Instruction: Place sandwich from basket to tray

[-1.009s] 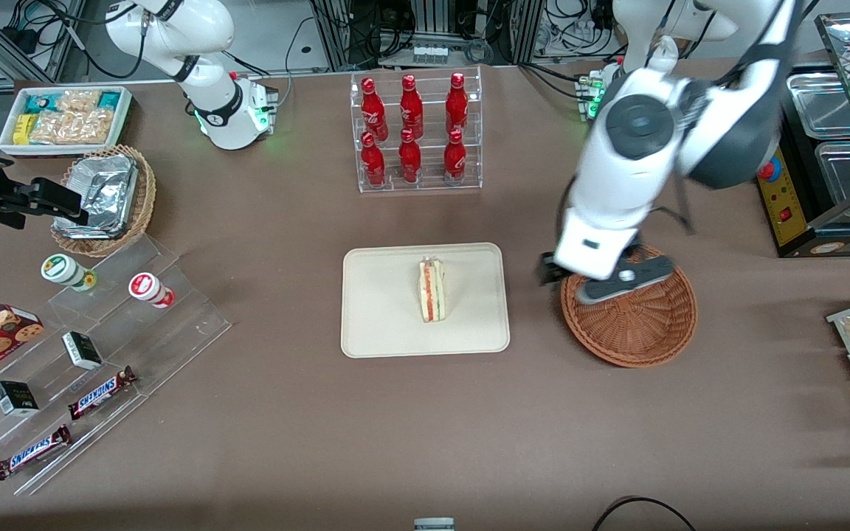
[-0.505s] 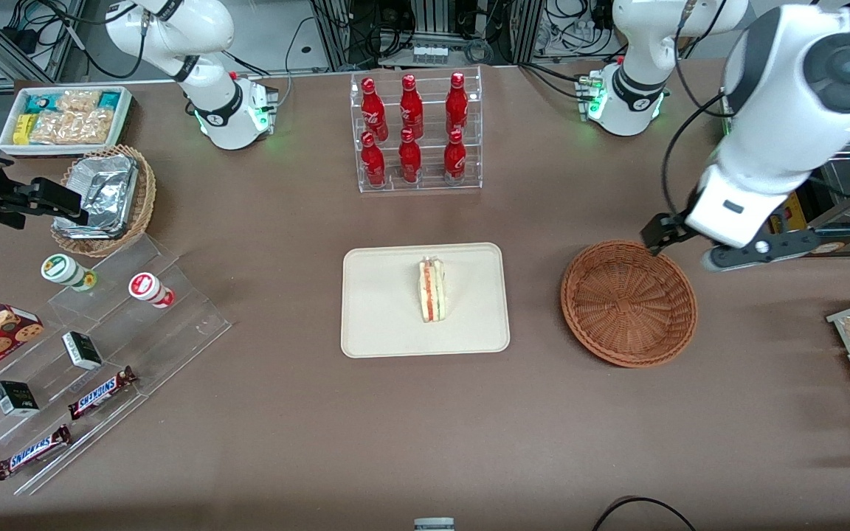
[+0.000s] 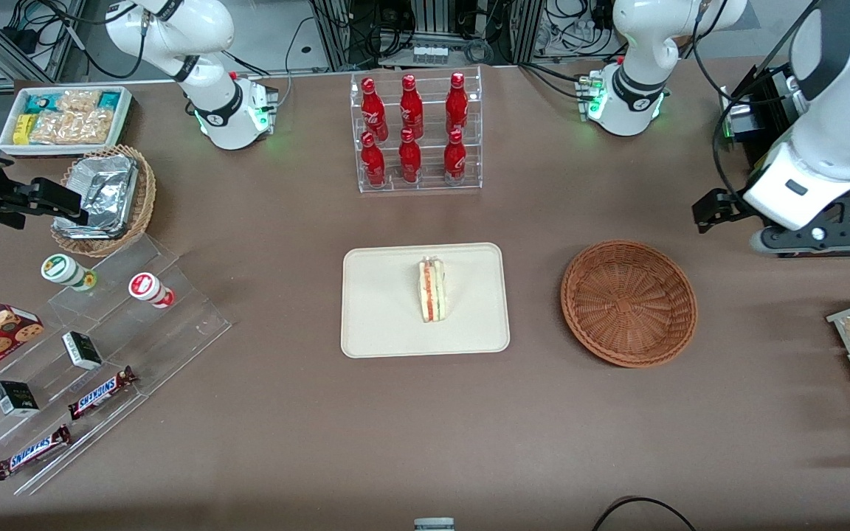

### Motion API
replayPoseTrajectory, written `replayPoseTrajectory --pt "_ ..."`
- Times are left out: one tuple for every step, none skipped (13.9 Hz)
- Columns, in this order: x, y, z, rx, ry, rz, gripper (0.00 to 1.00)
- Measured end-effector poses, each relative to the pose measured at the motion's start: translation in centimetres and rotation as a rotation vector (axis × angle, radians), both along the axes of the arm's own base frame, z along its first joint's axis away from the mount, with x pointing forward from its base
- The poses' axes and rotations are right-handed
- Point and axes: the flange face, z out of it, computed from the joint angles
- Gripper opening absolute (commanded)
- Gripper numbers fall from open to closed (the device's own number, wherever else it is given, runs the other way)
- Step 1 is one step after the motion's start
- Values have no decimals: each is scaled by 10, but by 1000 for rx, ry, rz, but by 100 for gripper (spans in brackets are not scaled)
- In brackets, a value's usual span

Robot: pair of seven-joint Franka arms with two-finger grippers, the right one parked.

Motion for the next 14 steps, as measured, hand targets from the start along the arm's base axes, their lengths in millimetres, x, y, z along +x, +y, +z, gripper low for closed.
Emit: replayPoseTrajectory --pt "1 5 2 -1 -4 7 100" --pt "1 7 4 -2 -8 7 100" --pt "2 7 6 -4 -12 -1 100" --pt "2 8 10 -6 -18 -19 100" --pt "3 8 14 -8 -25 -40 100" --pt "3 9 20 -10 -36 -54 100" --pt "4 11 26 -11 -45 -59 100" --pt "4 13 28 -12 -50 -59 100" --pt "4 14 29 -12 -50 -58 100" --pt "5 14 27 -12 -48 -57 100" --pt "6 14 25 -13 -43 -57 100" --pt "7 14 23 -15 -39 -57 100" --pt "7 14 22 -25 -37 -55 100" --pt "7 13 22 -35 -36 -54 100"
